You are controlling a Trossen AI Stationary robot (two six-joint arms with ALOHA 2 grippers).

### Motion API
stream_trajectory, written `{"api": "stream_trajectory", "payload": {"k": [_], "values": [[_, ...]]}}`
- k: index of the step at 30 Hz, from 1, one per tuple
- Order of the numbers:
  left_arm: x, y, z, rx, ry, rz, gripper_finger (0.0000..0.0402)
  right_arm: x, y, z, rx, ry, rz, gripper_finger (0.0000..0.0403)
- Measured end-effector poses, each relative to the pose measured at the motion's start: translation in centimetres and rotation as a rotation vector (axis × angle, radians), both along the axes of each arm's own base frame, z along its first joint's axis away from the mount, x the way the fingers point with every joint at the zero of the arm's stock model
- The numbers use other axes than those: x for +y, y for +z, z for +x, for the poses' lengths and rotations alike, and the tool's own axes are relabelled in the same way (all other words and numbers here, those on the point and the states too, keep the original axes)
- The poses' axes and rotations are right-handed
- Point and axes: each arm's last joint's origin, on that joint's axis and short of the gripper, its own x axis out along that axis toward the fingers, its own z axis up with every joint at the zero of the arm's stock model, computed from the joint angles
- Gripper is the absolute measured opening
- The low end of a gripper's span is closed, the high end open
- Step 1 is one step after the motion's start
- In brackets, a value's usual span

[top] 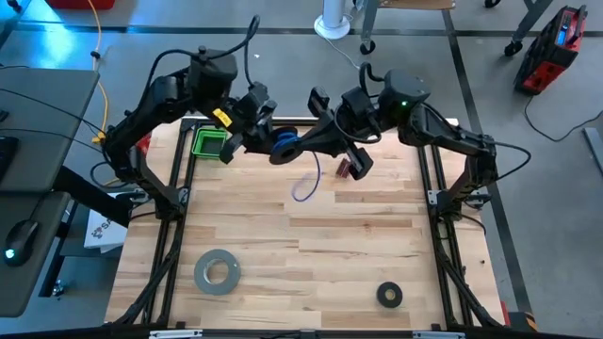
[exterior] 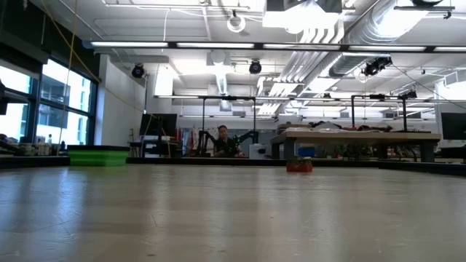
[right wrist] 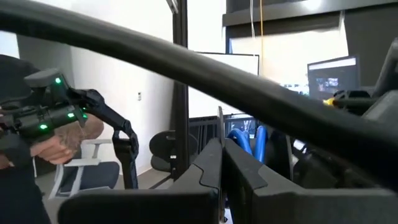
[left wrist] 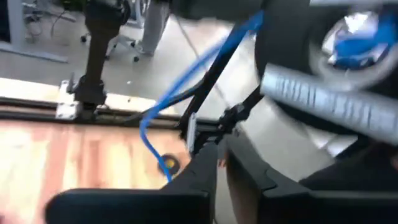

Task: Coil cords
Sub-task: Coil the blue wire onto a spool

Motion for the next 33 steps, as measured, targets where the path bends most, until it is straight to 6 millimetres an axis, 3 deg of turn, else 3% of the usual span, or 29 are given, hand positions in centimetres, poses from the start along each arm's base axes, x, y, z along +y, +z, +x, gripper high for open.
{"api": "stream_trajectory", "payload": {"k": [3,7,11,18,25,28,33], "values": [[0.3,-0.2,-1.9,0.033,0.054,0.123,0.0067,-0.6,0.2,-0.5,0.0,-0.021,-0.012,0.0],[0.4,-0.3,-4.5,0.142,0.268,0.277,0.011,-1.4,0.9,-1.8,-0.015,-0.055,-0.033,0.0],[0.5,-1.9,-4.6,0.218,0.355,0.291,0.014,-1.9,1.6,-2.8,-0.048,-0.09,-0.045,0.0],[-0.5,-6.9,-2.1,0.033,0.461,0.216,0.0159,-2.2,1.2,-2.3,-0.008,-0.155,0.002,0.0],[-1.7,-13.7,-3.8,-0.043,0.809,0.144,0.0159,-2.6,1.2,-2.9,0.048,-0.305,0.073,0.0],[-2.0,-14.0,-3.5,-0.19,0.856,0.133,0.0159,-3.1,0.6,-2.4,0.104,-0.394,0.117,0.0],[-2.4,-12.2,-2.5,-0.272,0.811,0.274,0.0159,-3.4,0.4,-2.3,0.113,-0.474,0.157,0.0]]}}
